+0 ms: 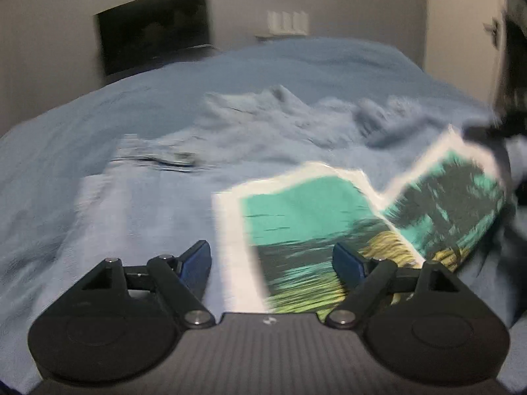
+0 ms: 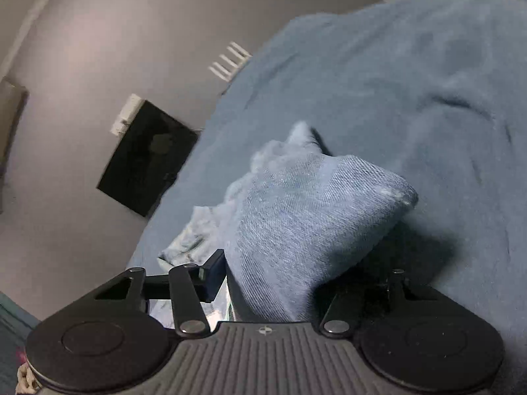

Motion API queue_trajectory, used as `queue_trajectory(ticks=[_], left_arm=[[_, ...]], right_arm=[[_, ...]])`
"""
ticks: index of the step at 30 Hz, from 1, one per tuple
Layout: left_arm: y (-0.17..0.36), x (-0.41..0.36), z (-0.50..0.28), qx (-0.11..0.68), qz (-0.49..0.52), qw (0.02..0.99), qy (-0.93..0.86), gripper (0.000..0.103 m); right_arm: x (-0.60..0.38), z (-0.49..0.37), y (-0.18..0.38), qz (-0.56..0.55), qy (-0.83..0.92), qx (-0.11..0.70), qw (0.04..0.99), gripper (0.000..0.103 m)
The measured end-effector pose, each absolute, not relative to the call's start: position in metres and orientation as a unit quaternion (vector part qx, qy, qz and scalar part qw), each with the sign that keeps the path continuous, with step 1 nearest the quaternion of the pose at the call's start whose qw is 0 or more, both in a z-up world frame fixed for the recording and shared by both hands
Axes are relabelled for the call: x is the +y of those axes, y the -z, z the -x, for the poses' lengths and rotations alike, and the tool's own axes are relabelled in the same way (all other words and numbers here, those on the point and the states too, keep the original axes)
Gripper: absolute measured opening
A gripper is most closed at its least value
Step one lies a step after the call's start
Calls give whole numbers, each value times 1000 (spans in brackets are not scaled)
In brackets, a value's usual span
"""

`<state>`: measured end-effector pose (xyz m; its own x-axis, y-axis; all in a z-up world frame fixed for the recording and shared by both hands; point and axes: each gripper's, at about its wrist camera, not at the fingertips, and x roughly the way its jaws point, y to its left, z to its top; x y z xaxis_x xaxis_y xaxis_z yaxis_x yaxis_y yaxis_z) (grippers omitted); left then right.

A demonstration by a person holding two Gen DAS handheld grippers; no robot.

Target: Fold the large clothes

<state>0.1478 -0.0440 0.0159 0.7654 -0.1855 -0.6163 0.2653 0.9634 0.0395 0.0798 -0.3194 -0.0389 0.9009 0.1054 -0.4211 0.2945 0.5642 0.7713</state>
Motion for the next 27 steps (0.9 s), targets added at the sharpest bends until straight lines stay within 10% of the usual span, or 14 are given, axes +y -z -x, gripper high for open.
queue_trajectory(ticks=[9,27], left_arm=[[-17,52,-156,392,-14,919,21,83],[-15,123,-160,386,170,906,44,91]], right_arm=[[-346,-88,68,-562,90,210,795,52],[-79,-176,-99,43,-45,192,980,33]])
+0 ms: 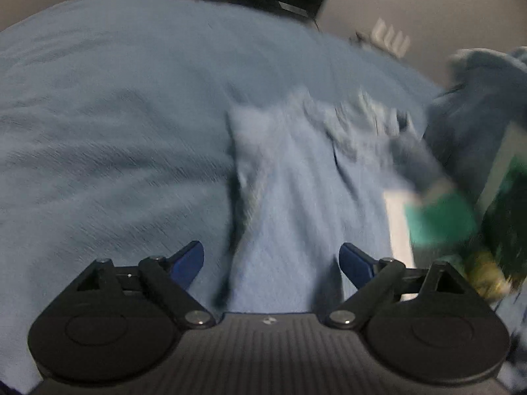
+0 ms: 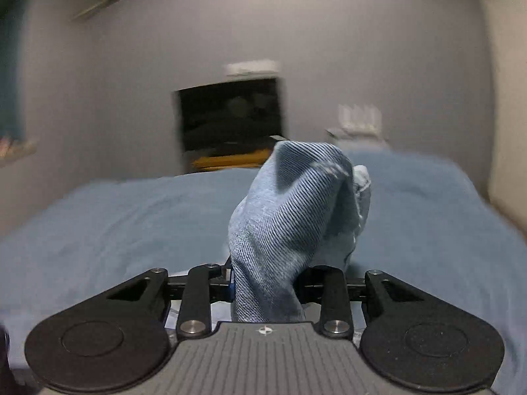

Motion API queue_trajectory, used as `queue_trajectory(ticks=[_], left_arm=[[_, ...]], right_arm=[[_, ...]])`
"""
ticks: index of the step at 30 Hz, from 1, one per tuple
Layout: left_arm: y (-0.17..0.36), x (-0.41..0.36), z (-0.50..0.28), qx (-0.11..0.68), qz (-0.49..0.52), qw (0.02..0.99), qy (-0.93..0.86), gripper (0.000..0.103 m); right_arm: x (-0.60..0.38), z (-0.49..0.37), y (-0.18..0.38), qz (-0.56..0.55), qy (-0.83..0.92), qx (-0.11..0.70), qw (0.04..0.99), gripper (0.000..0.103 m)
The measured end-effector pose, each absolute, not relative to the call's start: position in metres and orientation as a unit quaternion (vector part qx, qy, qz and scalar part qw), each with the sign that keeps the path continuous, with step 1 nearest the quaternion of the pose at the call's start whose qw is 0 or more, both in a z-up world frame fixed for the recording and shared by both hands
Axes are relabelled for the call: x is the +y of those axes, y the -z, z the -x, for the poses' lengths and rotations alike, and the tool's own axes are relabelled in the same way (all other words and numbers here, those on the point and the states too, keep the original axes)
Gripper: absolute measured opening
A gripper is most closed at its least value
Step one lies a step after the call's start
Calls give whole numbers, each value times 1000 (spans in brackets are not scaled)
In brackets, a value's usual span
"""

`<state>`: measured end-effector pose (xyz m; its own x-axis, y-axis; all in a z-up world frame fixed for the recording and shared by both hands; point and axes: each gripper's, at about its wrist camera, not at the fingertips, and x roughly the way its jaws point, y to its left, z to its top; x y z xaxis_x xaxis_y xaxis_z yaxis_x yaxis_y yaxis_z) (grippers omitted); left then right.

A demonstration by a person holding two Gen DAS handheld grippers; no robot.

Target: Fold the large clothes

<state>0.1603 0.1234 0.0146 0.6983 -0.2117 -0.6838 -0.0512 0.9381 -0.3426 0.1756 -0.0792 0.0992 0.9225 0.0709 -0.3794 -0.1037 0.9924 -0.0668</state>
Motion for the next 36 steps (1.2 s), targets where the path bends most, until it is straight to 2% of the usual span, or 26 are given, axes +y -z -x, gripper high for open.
queue_trajectory(ticks=[4,8,14,16,21,24,26,30,36], left_arm=[[-32,165,-150,335,231,913,8,91],[-29,188,-150,334,261,906,-14,91],[-34,198,-148,301,302,904,0,91],[-40,200,-147,277,313,908,14,91],[-57,177,-143,214,301,924,102,91],[-51,149,-156,262,207,938,95,91],[-34,138,-168,321,153,933,60,90],[-17,158,-177,374,217,900,55,90],[-15,158,-178,407,199,888,77,86]], right_arm=[[13,-181,-69,206,-111,192,953,32],[67,-178,-10,329,-148,209,909,32],[91,-166,30,435,-183,166,865,32],[88,-163,44,456,-192,168,852,36],[72,-171,52,421,-271,190,845,48],[56,-181,40,373,-317,200,849,57],[42,-189,29,345,-313,209,860,57],[-4,-170,2,260,-316,246,879,63],[-96,-229,-38,75,-250,267,928,62]])
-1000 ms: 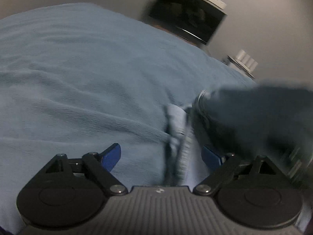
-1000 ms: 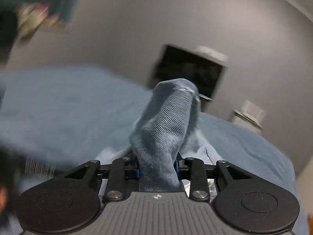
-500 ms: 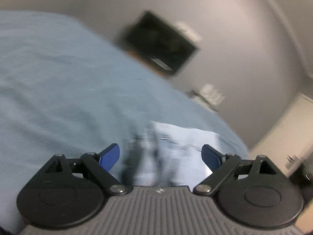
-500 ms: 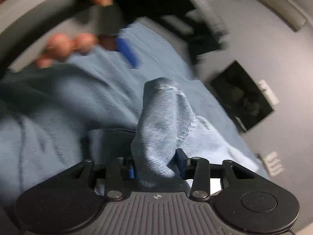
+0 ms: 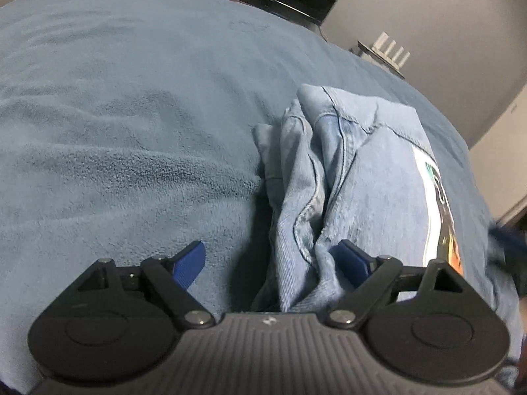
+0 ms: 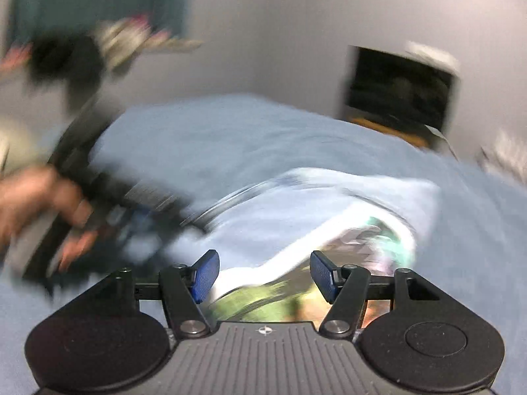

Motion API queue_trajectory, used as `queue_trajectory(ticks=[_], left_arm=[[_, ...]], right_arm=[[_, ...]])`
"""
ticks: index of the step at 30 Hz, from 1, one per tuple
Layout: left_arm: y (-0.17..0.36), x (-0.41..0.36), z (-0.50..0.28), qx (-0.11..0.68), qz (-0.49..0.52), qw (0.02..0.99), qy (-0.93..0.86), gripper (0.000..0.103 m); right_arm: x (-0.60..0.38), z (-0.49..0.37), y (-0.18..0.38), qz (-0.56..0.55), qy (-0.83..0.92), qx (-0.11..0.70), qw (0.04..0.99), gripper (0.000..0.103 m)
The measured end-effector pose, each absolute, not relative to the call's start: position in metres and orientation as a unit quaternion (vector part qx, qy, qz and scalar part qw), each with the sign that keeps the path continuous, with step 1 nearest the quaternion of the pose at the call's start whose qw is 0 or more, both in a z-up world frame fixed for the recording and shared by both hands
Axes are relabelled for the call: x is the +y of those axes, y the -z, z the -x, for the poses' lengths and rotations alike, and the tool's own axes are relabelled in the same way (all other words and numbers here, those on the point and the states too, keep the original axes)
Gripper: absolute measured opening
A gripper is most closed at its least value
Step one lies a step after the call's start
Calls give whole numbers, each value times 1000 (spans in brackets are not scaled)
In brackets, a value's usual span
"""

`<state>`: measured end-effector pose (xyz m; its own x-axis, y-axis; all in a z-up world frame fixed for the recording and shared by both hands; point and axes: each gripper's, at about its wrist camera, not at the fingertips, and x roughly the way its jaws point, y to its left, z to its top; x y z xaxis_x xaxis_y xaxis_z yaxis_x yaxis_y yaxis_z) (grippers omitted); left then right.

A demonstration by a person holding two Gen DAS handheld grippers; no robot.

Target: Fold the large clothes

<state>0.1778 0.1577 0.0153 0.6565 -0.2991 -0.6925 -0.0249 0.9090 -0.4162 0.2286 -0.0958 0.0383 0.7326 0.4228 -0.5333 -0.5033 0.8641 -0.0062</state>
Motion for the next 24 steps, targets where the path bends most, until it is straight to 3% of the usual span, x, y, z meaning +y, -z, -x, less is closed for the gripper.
queue_trajectory(ticks=[3,7,10,15,19,24], left_arm=[[-13,162,-181,413,189,887,87,85],[-8,165,-182,418,181,885,97,85],[-10,170,-178,422,171,884,109,85],[-6,163,-184,428,143,884,124,86],[-1,161,-192,434,139,879,140,86],[-1,164,-198,436,142,876,150,86]], right_arm=[[-117,-283,-42,38,-177,268,946,58],[-122,-352,-29,36,-128,273,953,36],[-118,-401,-9,22,-109,291,950,26],[-81,-456,34,45,-101,298,948,26],[-61,-510,79,81,-109,352,926,26],[-76,-541,84,27,-134,367,920,31]])
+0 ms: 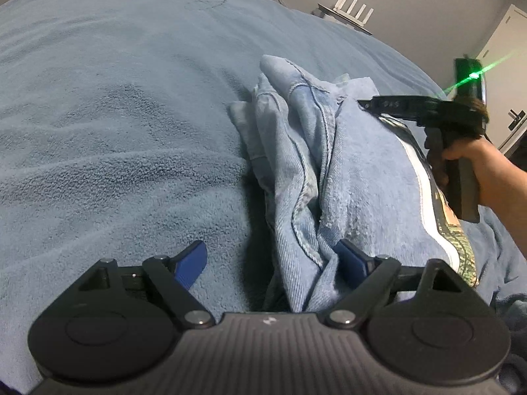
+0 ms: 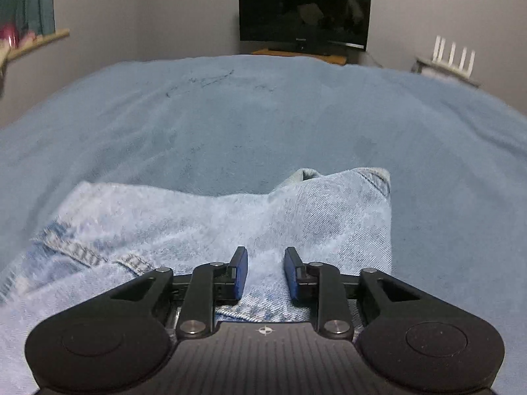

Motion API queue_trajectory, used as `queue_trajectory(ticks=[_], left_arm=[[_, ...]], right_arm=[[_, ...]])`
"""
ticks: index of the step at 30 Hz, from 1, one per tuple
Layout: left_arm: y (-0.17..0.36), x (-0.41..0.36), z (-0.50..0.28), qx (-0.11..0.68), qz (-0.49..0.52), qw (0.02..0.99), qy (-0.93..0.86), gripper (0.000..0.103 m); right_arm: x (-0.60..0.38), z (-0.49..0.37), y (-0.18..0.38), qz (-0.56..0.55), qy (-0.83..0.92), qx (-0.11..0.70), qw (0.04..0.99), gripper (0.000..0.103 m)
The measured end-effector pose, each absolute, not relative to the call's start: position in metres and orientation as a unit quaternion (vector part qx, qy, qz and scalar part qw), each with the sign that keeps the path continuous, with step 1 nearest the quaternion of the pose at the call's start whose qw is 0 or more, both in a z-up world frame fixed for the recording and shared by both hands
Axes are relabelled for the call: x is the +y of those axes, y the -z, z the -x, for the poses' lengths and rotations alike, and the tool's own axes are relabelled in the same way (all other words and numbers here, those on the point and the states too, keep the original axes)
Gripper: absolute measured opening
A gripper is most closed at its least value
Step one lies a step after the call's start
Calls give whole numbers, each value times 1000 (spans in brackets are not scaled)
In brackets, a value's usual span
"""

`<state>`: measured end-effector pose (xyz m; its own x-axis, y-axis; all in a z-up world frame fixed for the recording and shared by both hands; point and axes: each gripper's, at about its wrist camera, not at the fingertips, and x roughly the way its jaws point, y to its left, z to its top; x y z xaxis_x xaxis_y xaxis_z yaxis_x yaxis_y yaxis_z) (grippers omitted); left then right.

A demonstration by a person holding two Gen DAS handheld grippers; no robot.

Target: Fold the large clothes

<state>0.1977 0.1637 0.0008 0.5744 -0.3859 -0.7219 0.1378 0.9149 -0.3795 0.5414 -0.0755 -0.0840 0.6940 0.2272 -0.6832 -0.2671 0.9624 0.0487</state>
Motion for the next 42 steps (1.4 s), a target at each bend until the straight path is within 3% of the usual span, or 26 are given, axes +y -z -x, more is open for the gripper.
queue_trajectory(ticks=[2,4,6,10,14,20,22,23,25,26,27,28,34,38,39,40,42], left_arm=[[-2,167,-197,434,157,874,150,86],[-3,175,-197,432,182,868,162,84],[-2,177,-196,433,196,860,184,81],[11,184,-194,445,205,847,204,77],[18,189,-193,447,232,831,238,63],[24,187,-192,456,239,822,244,63],[28,187,-194,458,244,819,246,63],[30,188,-195,459,248,816,248,63],[33,188,-197,461,251,813,251,63],[35,188,-198,462,249,813,252,63],[36,188,-198,463,248,813,253,62],[37,188,-199,462,249,812,255,62],[38,168,-211,448,237,818,270,58],[41,166,-210,446,241,818,272,58],[42,167,-210,446,245,816,273,61],[43,168,-208,446,246,816,274,62],[42,166,-207,444,244,818,273,65]], right_arm=[[-90,-533,77,-11,-148,339,929,41],[-107,-518,71,-57,-150,306,938,66],[-125,-512,68,-91,-139,288,943,77],[-161,-513,75,-131,-109,303,938,81],[-199,-523,95,-221,-106,350,904,84],[-213,-553,144,-367,-172,401,822,88],[-212,-562,157,-385,-183,399,812,94],[-209,-568,160,-393,-192,394,808,92],[-201,-582,162,-412,-224,384,796,61],[-194,-587,157,-396,-227,376,806,56],[-189,-592,152,-377,-233,371,816,35],[-182,-599,146,-357,-239,364,826,24],[-140,-630,86,-269,-314,308,857,18],[-120,-657,87,-201,-313,343,862,20],[-117,-659,94,-185,-295,355,868,28],[-118,-660,102,-173,-266,368,874,43],[-126,-646,107,-181,-232,372,880,57]])
